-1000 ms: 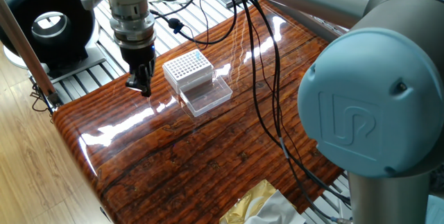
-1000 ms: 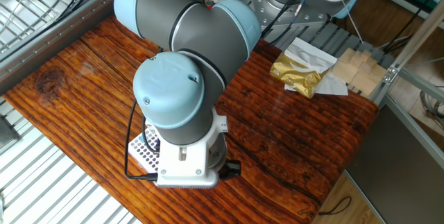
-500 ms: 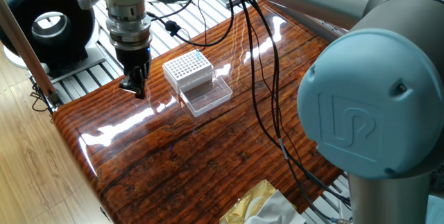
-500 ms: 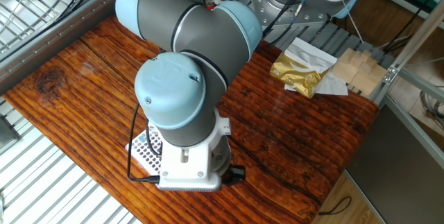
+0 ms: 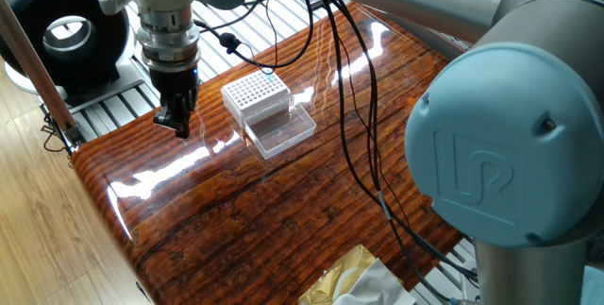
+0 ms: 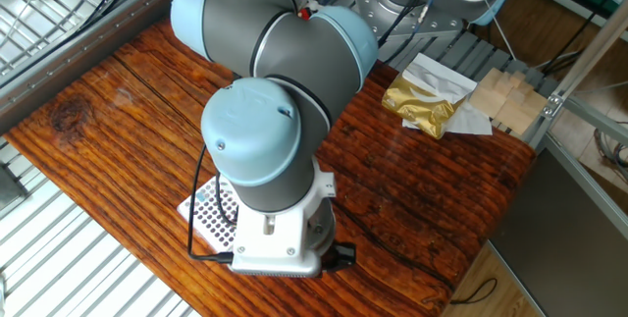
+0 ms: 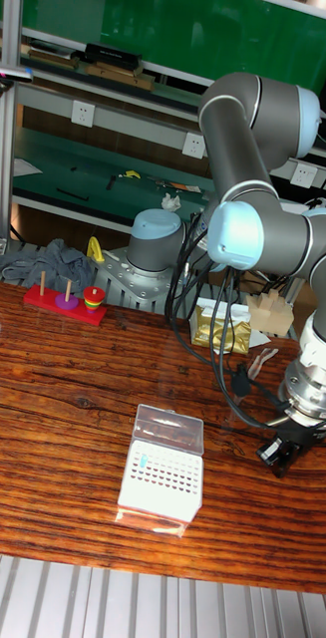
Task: Insert a medium pipette tip into the holder for medium pipette tips
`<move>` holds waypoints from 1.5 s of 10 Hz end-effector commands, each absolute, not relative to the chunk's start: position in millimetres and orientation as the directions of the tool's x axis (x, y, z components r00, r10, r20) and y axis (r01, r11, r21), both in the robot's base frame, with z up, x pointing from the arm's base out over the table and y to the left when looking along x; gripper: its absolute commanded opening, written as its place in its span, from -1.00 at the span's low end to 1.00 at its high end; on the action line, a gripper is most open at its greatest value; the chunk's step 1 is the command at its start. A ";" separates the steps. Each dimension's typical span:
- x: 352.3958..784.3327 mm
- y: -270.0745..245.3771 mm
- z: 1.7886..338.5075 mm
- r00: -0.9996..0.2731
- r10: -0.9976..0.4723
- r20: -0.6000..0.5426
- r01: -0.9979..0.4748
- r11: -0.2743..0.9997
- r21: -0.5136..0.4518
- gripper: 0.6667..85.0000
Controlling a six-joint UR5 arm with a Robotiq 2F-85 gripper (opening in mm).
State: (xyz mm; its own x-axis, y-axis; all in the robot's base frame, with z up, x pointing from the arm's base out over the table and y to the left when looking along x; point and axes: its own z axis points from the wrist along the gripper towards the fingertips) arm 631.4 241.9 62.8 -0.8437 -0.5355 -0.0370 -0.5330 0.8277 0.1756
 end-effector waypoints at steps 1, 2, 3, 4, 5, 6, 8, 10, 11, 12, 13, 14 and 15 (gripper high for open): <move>634.0 251.6 66.7 -0.856 -0.512 -0.064 -0.514 0.833 0.206 -0.99; 634.7 251.6 66.7 -0.856 -0.512 -0.067 -0.514 0.833 0.205 -0.99; 635.1 252.8 67.0 -0.857 -0.510 -0.070 -0.513 0.833 0.208 -0.99; 635.3 253.6 67.4 -0.861 -0.504 -0.073 -0.507 0.836 0.209 -0.99; 634.2 250.8 68.0 -0.862 -0.502 -0.070 -0.505 0.840 0.200 -0.99; 632.8 251.6 69.5 -0.864 -0.499 -0.073 -0.502 0.839 0.209 -0.99; 625.9 259.8 73.0 -0.883 -0.464 -0.064 -0.464 0.847 0.261 -0.99; 624.8 266.9 76.4 -0.896 -0.438 -0.072 -0.438 0.847 0.303 -0.99; 624.9 271.0 78.9 -0.904 -0.420 -0.077 -0.421 0.847 0.325 -0.99; 624.4 266.9 80.0 -0.905 -0.419 -0.076 -0.420 0.847 0.327 -0.99; 620.7 264.6 83.3 -0.912 -0.403 -0.075 -0.403 0.846 0.349 -0.99; 616.3 269.6 87.7 -0.935 -0.349 -0.071 -0.348 0.851 0.393 -0.99; 614.6 265.9 87.1 -0.937 -0.345 -0.062 -0.342 0.860 0.379 -0.99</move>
State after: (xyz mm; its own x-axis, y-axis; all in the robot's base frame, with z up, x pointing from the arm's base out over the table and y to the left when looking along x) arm 619.1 263.8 79.7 -0.9147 -0.3984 -0.0676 -0.3969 0.8546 0.3348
